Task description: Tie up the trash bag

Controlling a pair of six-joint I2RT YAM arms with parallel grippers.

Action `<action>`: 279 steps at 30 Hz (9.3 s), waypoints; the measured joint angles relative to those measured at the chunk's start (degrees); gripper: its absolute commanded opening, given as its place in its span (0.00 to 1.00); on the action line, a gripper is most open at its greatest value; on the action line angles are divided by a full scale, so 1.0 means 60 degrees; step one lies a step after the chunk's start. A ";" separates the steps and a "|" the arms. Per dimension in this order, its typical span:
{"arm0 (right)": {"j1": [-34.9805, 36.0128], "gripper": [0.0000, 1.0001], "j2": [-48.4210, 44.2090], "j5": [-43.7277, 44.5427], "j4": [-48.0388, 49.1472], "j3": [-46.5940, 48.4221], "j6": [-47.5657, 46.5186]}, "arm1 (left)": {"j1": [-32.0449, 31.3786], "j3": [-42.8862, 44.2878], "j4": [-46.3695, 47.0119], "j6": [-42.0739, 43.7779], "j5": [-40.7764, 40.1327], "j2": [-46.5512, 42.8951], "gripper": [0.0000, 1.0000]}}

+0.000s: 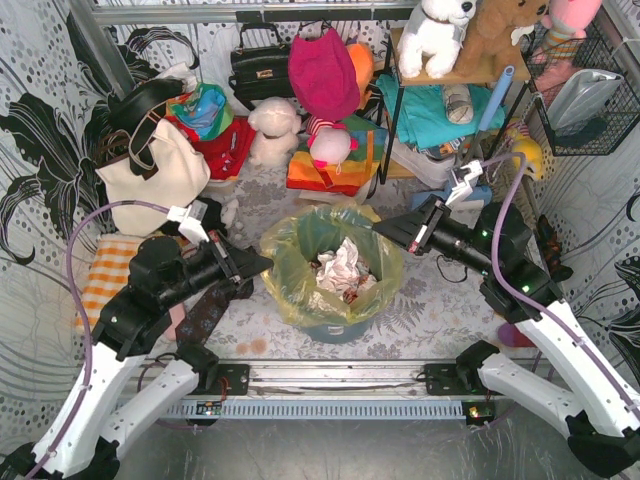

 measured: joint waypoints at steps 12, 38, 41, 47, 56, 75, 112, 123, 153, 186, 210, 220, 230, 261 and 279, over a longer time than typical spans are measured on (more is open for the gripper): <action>0.0000 0.00 0.1563 -0.1202 0.2291 0.0627 0.0510 | 0.0000 0.0612 0.0776 0.0255 0.0189 0.1508 0.00; 0.0000 0.00 0.2084 0.0178 0.1814 0.3133 -0.1260 | 0.0000 0.3304 0.2302 0.1585 -0.0175 0.3027 0.00; 0.0000 0.00 0.1829 0.0667 0.1512 0.3180 -0.1577 | 0.0000 0.3333 0.2656 0.1603 -0.0091 0.3027 0.00; 0.0000 0.00 0.1545 0.1570 0.1086 0.3603 -0.2102 | 0.0000 0.3887 0.3497 0.1632 0.0146 0.3075 0.00; 0.0000 0.00 0.1337 0.2510 0.0827 0.4444 -0.2838 | 0.0000 0.4557 0.4885 0.1588 0.0248 0.3016 0.00; 0.0000 0.00 -0.0131 0.5719 0.0106 0.4273 -0.3599 | 0.0000 0.5155 0.3089 0.1541 -0.3974 0.2138 0.00; -0.0018 0.44 0.1439 -0.0900 -0.0004 0.5096 -0.3191 | 0.0004 0.7133 -0.0758 0.1443 0.0594 0.3330 0.74; -0.0015 0.47 0.1366 -0.0860 -0.0142 0.4732 -0.3184 | 0.0004 0.5774 -0.0637 0.1337 0.0747 0.3450 0.32; -0.0018 0.43 0.0882 0.0335 -0.1002 0.4951 -0.3442 | 0.0004 0.6918 -0.0098 0.1825 -0.0208 0.2907 0.75; -0.0015 0.45 0.1300 0.1785 -0.2514 0.5923 -0.3574 | 0.0004 0.6339 0.0164 0.1147 -0.1173 0.2885 0.00; -0.0015 0.00 0.3319 0.0000 -0.2470 0.8688 -0.3599 | 0.0004 0.8542 0.0707 0.1756 -0.1107 0.4605 0.00; -0.0018 0.00 0.2357 -0.0113 -0.2022 0.6160 -0.3337 | 0.0015 0.6998 0.1501 0.1661 -0.0393 0.4725 0.00; -0.0015 0.00 0.3417 -0.0291 -0.1916 0.8069 -0.3646 | 0.0073 0.8513 0.1905 0.1902 -0.0036 0.5650 0.00; -0.0018 0.00 0.1923 0.0306 -0.0878 0.4634 -0.3413 | 0.2029 0.3974 0.6036 -0.0277 0.4073 0.4583 0.00; -0.0018 0.00 0.2244 0.0321 -0.1126 0.6630 -0.3359 | 0.2029 0.4579 0.8564 -0.1198 0.4284 0.4120 0.00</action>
